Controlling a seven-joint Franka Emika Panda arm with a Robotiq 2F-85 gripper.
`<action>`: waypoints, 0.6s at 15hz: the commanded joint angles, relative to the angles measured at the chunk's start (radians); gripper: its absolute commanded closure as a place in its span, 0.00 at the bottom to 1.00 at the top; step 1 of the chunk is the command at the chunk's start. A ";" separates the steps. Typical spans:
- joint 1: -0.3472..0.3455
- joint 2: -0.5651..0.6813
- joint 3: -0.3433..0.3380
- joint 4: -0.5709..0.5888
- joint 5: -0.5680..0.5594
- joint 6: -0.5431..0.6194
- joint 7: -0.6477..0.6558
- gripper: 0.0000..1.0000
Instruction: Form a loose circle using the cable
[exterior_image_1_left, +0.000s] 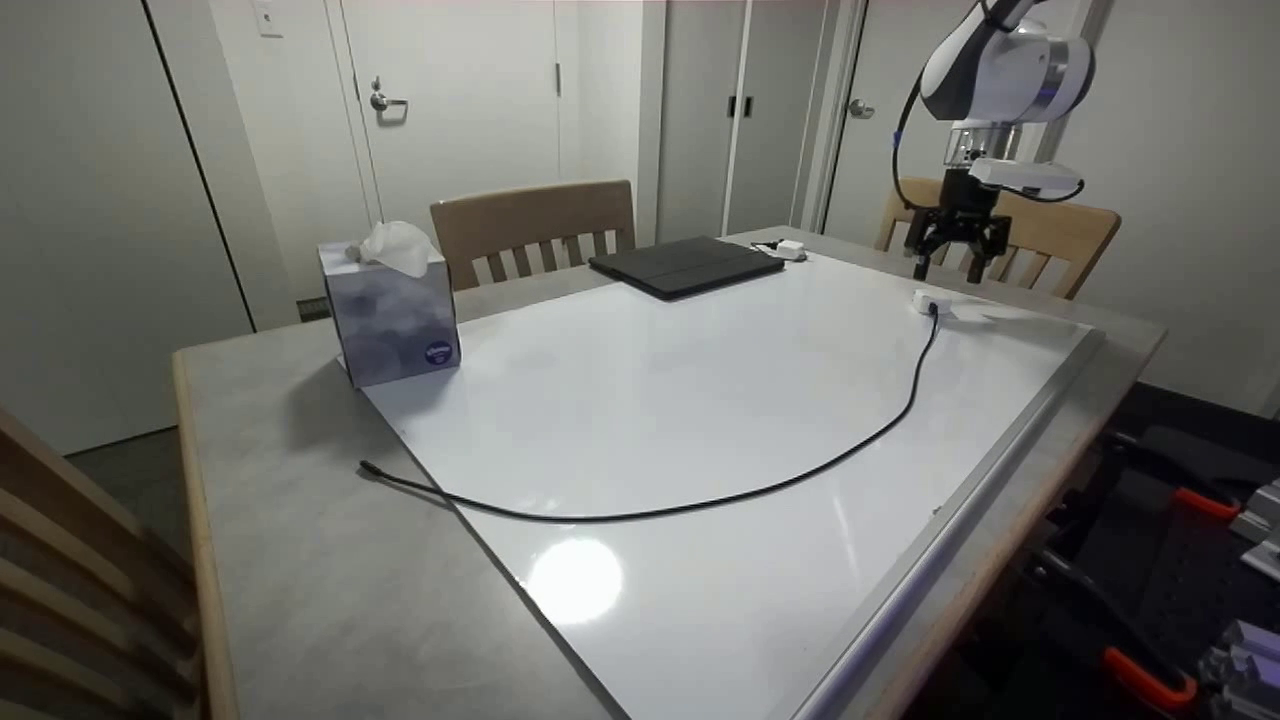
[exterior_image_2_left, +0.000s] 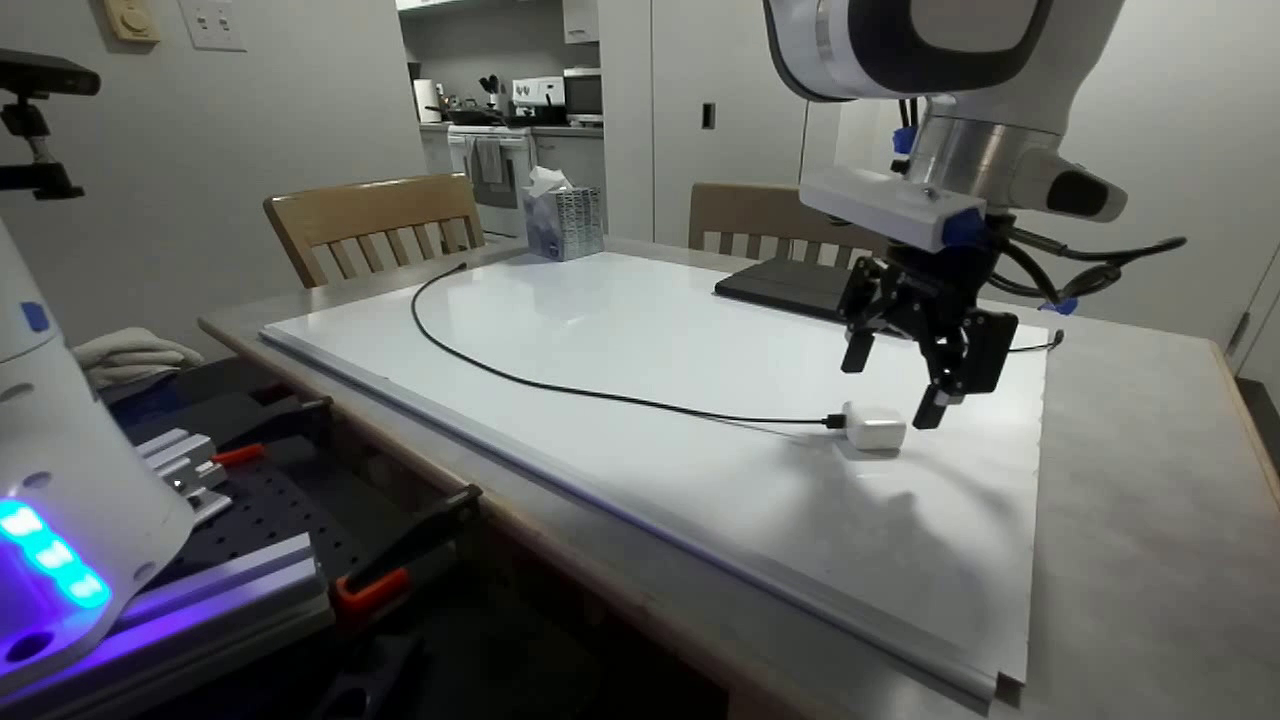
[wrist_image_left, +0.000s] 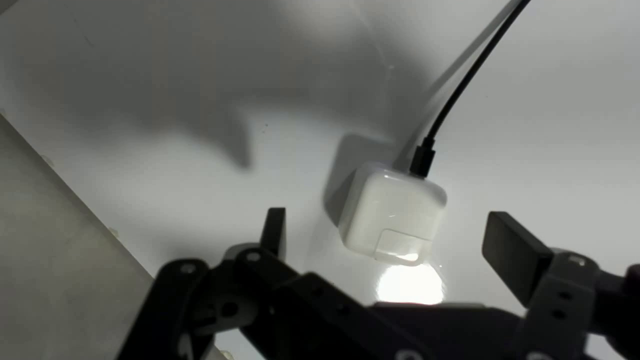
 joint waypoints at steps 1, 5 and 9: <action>-0.011 0.018 0.012 -0.001 -0.004 0.021 -0.011 0.00; -0.016 0.044 0.016 0.006 -0.001 0.032 -0.015 0.00; -0.025 0.062 0.028 0.005 0.007 0.041 -0.031 0.00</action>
